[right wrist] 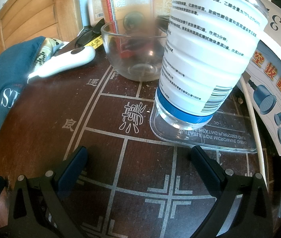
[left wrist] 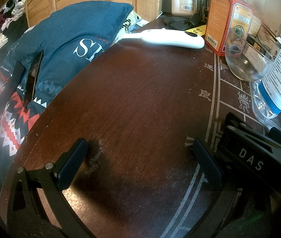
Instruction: Fold large clothes
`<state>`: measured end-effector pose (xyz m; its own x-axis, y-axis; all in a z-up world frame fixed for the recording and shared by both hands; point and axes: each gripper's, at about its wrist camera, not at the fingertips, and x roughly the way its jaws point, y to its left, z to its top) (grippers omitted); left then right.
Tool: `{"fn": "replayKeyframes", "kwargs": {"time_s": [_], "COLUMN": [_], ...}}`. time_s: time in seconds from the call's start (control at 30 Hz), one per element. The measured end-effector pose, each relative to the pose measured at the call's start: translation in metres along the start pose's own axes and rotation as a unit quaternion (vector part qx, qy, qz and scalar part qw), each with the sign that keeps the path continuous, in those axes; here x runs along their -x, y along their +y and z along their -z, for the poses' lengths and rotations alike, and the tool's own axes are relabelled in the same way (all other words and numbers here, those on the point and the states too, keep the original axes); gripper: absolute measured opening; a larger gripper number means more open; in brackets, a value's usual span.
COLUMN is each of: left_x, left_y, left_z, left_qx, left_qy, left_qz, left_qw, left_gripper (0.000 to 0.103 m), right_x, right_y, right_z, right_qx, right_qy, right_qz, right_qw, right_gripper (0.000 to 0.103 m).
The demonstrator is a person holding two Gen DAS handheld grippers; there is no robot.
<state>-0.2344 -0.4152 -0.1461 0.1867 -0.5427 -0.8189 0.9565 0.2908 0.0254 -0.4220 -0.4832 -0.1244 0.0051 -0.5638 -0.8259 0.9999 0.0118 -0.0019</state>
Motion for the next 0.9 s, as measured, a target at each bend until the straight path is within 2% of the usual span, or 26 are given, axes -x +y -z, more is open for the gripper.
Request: {"fn": "replayKeyframes", "kwargs": {"time_s": [0.7, 0.9], "left_x": [-0.001, 0.013], "left_y": [0.0, 0.035], "left_z": [0.0, 0.022], "left_qx": [0.001, 0.066], "left_qy": [-0.001, -0.001], "left_qz": [0.0, -0.046], "left_qw": [1.0, 0.9968], "left_gripper": [0.103, 0.103], "right_x": [0.0, 0.0], "right_y": [0.0, 0.0], "right_z": [0.0, 0.0], "right_qx": [0.002, 0.002], "right_qy": [0.003, 0.003], "right_qz": [-0.002, -0.002], "right_qw": [1.0, 1.0], "right_gripper": [0.103, 0.103]}}
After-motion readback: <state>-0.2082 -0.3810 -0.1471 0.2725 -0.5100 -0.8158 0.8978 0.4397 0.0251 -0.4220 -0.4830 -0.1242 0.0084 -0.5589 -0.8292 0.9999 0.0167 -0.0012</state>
